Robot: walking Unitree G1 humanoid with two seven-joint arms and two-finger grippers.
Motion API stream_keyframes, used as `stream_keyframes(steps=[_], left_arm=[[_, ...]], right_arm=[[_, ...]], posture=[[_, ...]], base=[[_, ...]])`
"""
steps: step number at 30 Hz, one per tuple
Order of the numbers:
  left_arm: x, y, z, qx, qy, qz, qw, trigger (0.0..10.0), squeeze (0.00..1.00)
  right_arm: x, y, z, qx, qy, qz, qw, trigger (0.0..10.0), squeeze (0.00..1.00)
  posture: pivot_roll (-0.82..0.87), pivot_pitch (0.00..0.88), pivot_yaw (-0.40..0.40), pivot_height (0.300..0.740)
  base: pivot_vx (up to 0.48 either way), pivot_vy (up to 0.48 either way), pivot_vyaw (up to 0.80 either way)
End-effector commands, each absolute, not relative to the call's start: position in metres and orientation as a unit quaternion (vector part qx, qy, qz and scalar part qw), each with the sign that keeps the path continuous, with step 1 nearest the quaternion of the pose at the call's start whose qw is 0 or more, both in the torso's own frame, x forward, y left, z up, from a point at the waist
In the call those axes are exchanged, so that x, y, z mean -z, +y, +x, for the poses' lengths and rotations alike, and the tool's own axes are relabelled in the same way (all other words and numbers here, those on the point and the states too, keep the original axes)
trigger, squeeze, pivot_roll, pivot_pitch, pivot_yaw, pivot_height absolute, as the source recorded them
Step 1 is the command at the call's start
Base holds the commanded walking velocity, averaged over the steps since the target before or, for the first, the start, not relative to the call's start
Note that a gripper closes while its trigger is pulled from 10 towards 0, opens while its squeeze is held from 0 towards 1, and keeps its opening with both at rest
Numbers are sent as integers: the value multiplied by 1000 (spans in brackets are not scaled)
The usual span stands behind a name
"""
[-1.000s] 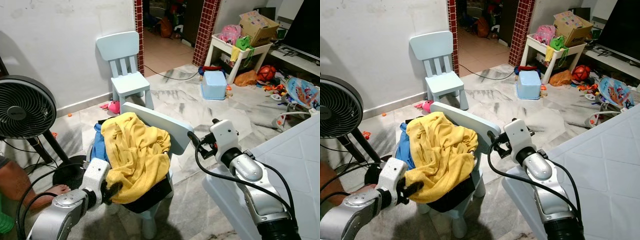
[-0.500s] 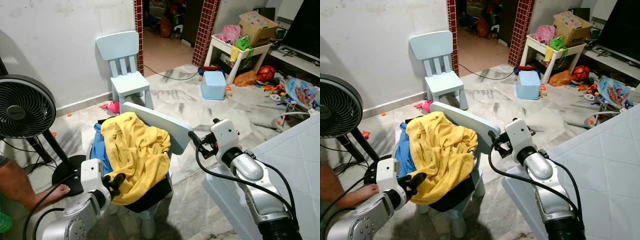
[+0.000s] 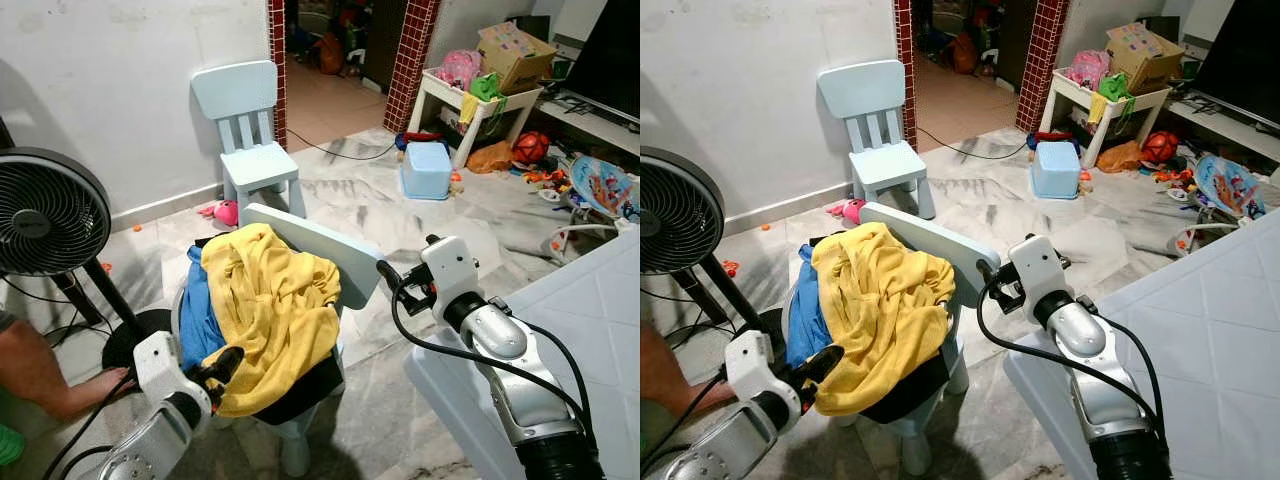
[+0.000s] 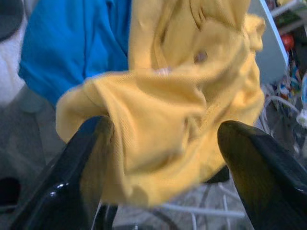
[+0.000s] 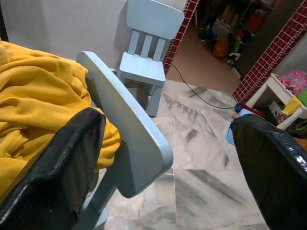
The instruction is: Hang hanger
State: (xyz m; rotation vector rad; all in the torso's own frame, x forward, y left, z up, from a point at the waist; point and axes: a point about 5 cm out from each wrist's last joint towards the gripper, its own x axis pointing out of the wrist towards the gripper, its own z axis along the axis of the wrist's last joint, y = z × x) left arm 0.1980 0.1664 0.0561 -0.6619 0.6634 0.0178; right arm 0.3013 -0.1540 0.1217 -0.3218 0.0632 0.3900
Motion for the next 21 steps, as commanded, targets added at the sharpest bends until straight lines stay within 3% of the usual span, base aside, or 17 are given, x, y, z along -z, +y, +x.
stream_keyframes(steps=[1,3,6,13,14,16,18,21], left_arm=[[-57,158,192,10,327,-331,885,10000,851],[-57,160,189,16,319,-333,887,10000,820],[-57,162,187,15,315,-342,885,10000,325],[-64,175,192,-38,231,-411,881,10000,259],[-65,177,192,-48,224,-409,883,10000,188],[-65,180,193,-57,219,-407,885,10000,173],[-61,183,193,-72,229,-399,885,10000,63],[-56,186,193,-79,240,-395,883,10000,0]], right_arm=[[-126,-156,305,-194,25,-163,967,10000,0],[-126,-156,306,-194,25,-164,967,10000,0],[-127,-156,307,-194,24,-164,967,10000,0],[-125,-156,305,-195,25,-164,967,10000,0],[-125,-156,305,-194,26,-164,967,10000,0],[-125,-157,306,-193,27,-164,967,10000,0],[-125,-157,306,-193,26,-164,967,10000,0],[-125,-156,307,-194,25,-164,967,10000,0]], posture=[[-69,0,-38,740],[-66,0,-38,740],[-66,0,-38,740],[-65,0,-39,740],[-65,0,-39,740],[-64,0,-41,740],[-63,0,-41,740],[-63,0,-43,740]], base=[[0,0,0],[0,0,0],[0,0,0],[0,0,0],[0,0,0],[0,0,0],[0,0,0],[0,0,0]])
